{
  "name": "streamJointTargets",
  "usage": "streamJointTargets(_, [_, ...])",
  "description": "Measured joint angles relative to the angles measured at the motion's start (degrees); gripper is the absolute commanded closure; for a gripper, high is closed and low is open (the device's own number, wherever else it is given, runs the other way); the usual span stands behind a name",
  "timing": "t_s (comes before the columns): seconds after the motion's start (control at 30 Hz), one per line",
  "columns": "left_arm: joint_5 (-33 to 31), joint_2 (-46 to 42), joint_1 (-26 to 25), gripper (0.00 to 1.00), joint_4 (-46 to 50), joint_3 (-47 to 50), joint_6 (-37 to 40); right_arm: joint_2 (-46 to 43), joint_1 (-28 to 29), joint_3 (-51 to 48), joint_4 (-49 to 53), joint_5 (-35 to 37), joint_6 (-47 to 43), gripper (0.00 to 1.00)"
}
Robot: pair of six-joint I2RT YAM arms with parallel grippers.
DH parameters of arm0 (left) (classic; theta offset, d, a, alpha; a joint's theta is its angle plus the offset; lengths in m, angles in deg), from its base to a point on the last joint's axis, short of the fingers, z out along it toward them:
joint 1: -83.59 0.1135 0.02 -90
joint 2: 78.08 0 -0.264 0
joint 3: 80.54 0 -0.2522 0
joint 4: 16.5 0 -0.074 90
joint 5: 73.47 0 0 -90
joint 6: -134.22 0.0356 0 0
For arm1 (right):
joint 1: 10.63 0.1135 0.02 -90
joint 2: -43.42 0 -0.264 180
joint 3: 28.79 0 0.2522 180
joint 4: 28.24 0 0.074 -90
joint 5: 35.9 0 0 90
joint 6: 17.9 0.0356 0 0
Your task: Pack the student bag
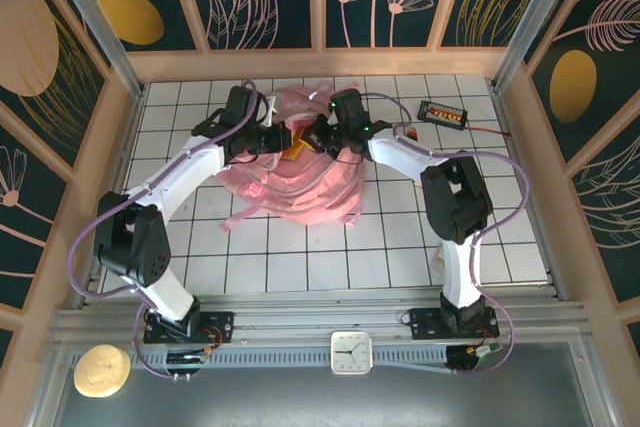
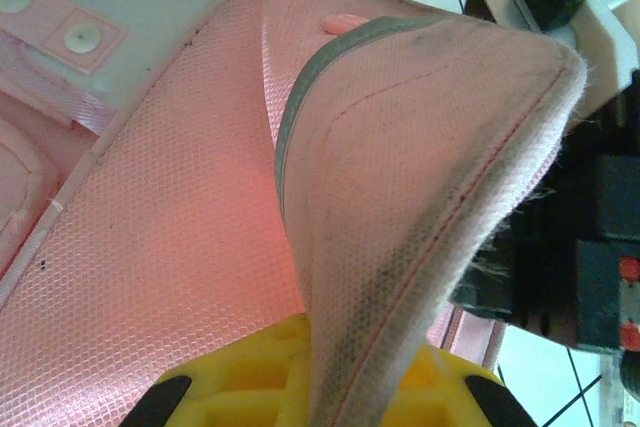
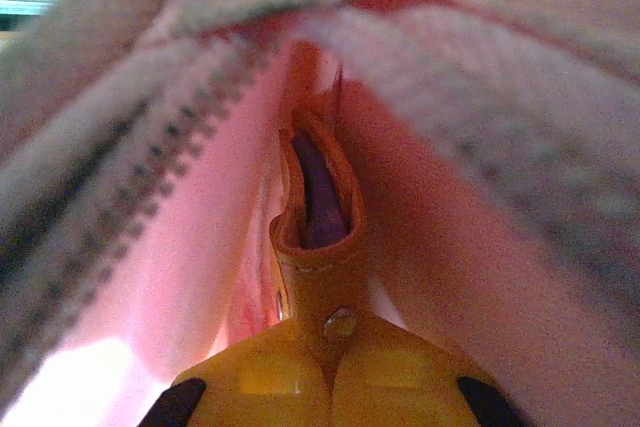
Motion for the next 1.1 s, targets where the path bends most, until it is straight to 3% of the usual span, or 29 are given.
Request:
streamJointTargets(0.17, [-0.57,0.00,0.15,1.00,-0.44,0.24,0.00,1.29,0.00,2.95,2.32,0.90,-1.62,0.60])
streamJointTargets(0.3, [-2.19,0.02,0.11,1.00,-0.42,0.22,0.02,0.85,0.17,5.16,6.10,2.64,-4.15,0.44])
streamJointTargets(0.33, [-2.45,0.04,0.11,1.00,-0.42,0.17,0.00,0.37,0.20,5.31,7.04,2.99,-4.98,0.32])
streamJointTargets(0.37, [-2.80,0.04,0.11,1.00,-0.39,0.11,0.00,-0.37,0.24,5.35,8.22,3.50,-5.70,0.06])
streamJointTargets(0.4, [-3.10,0.04,0.09,1.00,-0.42,0.00,-0.02,-1.14,0.31,5.35,9.31,3.87,-6.27,0.01])
streamJointTargets(0.63, [-2.54,-0.02,-1.64,1.00,-0.72,-1.64,0.09,-9.31,0.37,1.27,15.69,9.73,-9.66,0.01])
streamJointTargets(0.8, [-0.90,-0.87,-3.26,1.00,-4.02,-1.40,0.85,-23.04,0.50,-11.56,14.67,15.80,-14.34,0.01])
streamJointTargets(0.87, [-0.57,-0.87,-3.21,1.00,-4.72,-0.66,0.83,-31.17,-0.02,-18.49,8.41,13.18,-14.10,0.01])
streamJointTargets(0.97, [1.77,-0.76,-3.23,1.00,-6.05,0.37,0.72,-41.35,-4.15,-28.85,-6.40,3.28,-9.73,0.01])
streamJointTargets(1.1, [2.62,-0.66,-3.23,1.00,-7.08,0.37,0.15,-40.44,-6.88,-31.32,-15.13,-3.28,-8.13,0.01])
